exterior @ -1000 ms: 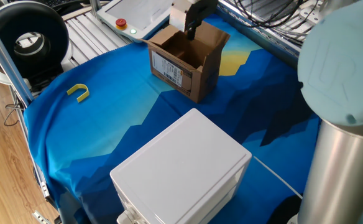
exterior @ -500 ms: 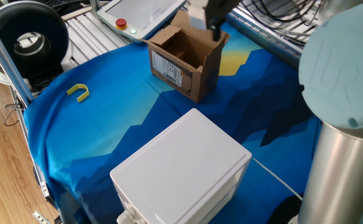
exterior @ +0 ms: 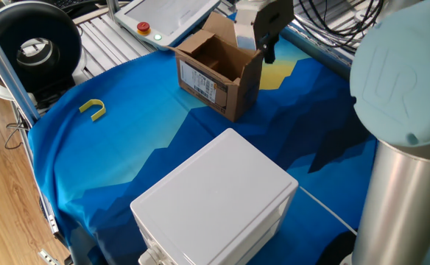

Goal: Cover the box

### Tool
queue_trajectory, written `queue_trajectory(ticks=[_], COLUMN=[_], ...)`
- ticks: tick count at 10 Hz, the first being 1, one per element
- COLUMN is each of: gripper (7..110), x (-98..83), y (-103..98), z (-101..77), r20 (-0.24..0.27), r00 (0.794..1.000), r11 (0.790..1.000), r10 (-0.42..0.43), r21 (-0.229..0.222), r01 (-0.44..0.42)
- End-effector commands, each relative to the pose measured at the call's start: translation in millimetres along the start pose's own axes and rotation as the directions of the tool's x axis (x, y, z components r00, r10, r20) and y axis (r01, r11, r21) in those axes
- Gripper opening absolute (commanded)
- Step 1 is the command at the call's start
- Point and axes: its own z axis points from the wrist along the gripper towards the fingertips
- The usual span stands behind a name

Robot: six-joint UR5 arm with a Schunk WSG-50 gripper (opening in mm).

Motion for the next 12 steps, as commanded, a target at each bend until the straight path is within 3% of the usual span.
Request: queue_trajectory(ticks=[1,4,6,9,11,12], gripper=[7,7,7,7,7,7], x=[-53.8,-82.5,-85.1,-91.8,-69.0,-62.4], y=[9,14,14,13,12,11], z=[-2.9,-8.0,-5.1,22.1,28.4,28.9], r20=[0.188,0.292,0.291,0.248,0.153,0.128], r00=[0.981,0.955,0.956,0.969,0.987,0.99], r11=[0.999,0.998,0.998,1.0,0.999,0.998], r10=[0.047,0.049,0.047,0.004,-0.04,-0.054], r21=[-0.03,-0.051,-0.052,-0.011,0.017,0.023], r01=[-0.042,-0.035,-0.033,-0.002,0.038,0.051])
